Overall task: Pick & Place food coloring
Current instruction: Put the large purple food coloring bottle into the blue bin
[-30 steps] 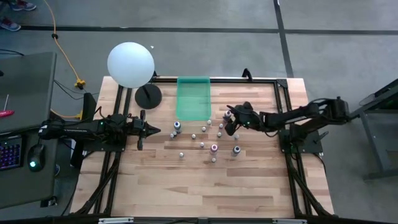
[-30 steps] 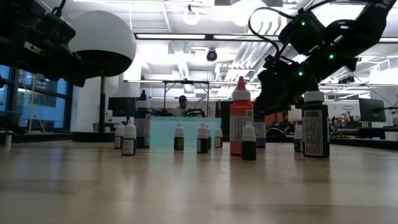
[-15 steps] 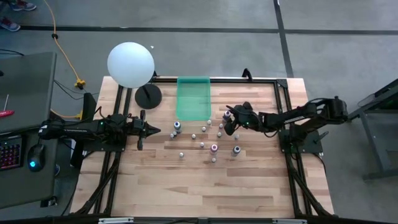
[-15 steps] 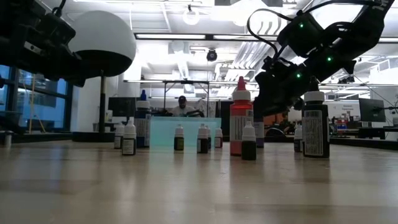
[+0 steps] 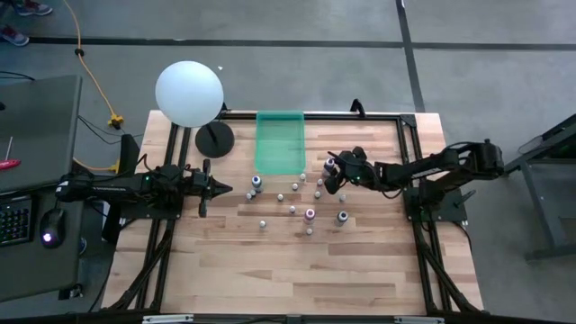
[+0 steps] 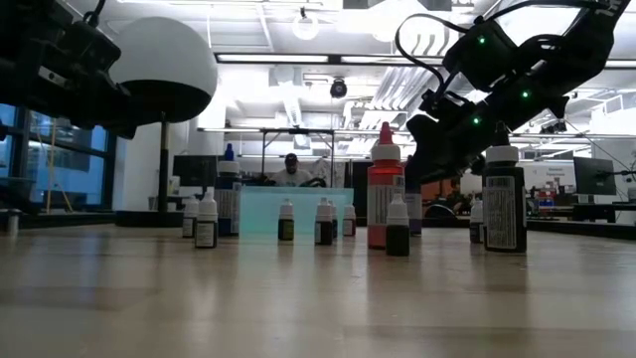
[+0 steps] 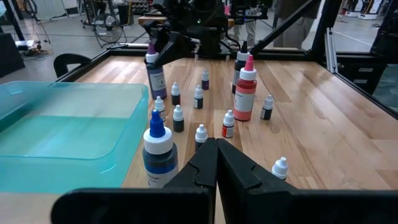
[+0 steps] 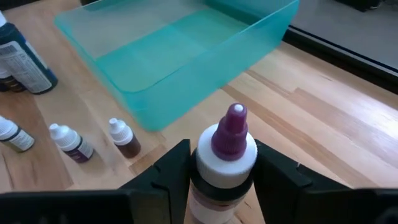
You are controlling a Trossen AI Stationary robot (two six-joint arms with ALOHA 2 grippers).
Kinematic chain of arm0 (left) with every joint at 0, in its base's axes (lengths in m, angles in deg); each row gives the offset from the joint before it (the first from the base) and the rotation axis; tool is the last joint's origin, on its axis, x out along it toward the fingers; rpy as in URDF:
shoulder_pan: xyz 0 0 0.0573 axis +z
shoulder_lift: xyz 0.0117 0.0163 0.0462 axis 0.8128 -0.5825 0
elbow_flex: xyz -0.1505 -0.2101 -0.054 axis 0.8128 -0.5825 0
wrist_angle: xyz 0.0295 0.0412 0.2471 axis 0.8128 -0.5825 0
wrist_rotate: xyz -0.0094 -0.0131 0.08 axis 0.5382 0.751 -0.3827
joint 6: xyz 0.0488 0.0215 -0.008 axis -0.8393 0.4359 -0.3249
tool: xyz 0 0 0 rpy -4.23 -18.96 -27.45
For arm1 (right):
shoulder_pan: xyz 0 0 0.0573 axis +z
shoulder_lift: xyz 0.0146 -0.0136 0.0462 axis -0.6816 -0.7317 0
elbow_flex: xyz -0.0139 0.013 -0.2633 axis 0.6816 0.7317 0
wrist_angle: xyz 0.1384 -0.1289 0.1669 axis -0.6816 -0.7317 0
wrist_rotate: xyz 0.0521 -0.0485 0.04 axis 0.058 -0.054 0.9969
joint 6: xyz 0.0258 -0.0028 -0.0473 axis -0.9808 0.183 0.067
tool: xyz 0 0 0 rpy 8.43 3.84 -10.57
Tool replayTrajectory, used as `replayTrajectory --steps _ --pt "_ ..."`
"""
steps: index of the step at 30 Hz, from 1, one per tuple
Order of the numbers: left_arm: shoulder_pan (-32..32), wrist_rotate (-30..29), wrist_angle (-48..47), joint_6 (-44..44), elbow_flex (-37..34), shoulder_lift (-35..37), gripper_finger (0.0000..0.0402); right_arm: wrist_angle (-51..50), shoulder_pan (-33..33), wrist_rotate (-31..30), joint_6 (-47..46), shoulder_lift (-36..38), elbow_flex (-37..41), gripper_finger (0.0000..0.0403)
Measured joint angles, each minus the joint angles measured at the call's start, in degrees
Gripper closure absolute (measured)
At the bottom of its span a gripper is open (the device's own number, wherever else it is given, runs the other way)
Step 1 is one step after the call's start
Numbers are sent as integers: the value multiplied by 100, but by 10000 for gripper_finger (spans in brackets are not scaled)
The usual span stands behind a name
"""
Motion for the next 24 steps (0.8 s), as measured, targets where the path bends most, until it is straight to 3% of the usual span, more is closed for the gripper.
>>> replayTrajectory --steps 14,24 --pt "0 -2 0 0 0 -1 401 -160 -4 77 -26 44 -116 271" --pt "0 -2 0 0 0 -1 401 -1752 -104 110 864 540 -1400 282"
